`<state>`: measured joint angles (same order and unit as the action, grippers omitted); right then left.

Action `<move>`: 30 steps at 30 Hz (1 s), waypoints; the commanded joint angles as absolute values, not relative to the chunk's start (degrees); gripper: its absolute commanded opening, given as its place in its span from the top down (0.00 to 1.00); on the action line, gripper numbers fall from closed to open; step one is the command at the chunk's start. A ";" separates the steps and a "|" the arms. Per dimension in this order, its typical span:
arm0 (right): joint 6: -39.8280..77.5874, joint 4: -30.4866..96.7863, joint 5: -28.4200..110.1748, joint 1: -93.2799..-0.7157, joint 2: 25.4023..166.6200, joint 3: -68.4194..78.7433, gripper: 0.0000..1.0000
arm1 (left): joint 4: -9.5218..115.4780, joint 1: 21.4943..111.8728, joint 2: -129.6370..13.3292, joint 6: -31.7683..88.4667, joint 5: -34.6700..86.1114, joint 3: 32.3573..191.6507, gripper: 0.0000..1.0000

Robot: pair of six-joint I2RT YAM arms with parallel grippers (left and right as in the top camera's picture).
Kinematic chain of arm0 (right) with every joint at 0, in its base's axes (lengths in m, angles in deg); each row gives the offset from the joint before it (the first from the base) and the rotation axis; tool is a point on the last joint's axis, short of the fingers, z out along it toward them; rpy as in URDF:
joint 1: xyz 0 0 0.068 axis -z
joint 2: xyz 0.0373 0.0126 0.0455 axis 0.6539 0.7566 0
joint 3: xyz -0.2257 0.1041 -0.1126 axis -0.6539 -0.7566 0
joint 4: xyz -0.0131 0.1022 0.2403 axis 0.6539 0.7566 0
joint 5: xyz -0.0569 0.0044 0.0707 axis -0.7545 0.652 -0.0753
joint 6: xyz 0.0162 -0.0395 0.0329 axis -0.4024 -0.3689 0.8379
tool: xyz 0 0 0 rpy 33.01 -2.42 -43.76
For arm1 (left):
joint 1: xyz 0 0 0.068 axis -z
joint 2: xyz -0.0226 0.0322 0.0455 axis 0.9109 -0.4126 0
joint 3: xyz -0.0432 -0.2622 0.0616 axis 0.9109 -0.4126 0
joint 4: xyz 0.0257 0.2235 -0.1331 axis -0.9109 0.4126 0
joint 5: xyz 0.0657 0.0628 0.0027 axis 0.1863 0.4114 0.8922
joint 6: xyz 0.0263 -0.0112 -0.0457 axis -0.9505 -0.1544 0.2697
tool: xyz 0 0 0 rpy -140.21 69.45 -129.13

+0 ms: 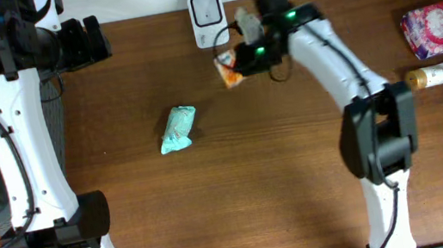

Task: Scan the item barcode
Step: 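Lift the orange Kleenex pack up to the scanner, then carry the orange pack right and place it beside the other items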

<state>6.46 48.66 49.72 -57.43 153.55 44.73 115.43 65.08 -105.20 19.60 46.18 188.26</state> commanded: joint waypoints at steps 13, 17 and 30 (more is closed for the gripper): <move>-20.22 -3.97 19.25 -63.66 164.76 45.98 0.96 | 115.48 65.08 -103.69 19.29 45.61 188.94 0.01; -17.21 -5.31 11.99 -63.64 164.33 46.42 0.96 | 115.48 65.08 -103.69 19.29 45.59 188.94 0.01; 53.65 60.85 12.10 -28.67 145.00 46.29 0.96 | 115.48 65.08 -103.69 19.29 45.59 188.94 0.01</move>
<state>40.71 53.79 6.42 -35.16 145.27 47.09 115.48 65.08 -105.20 19.57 46.20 188.26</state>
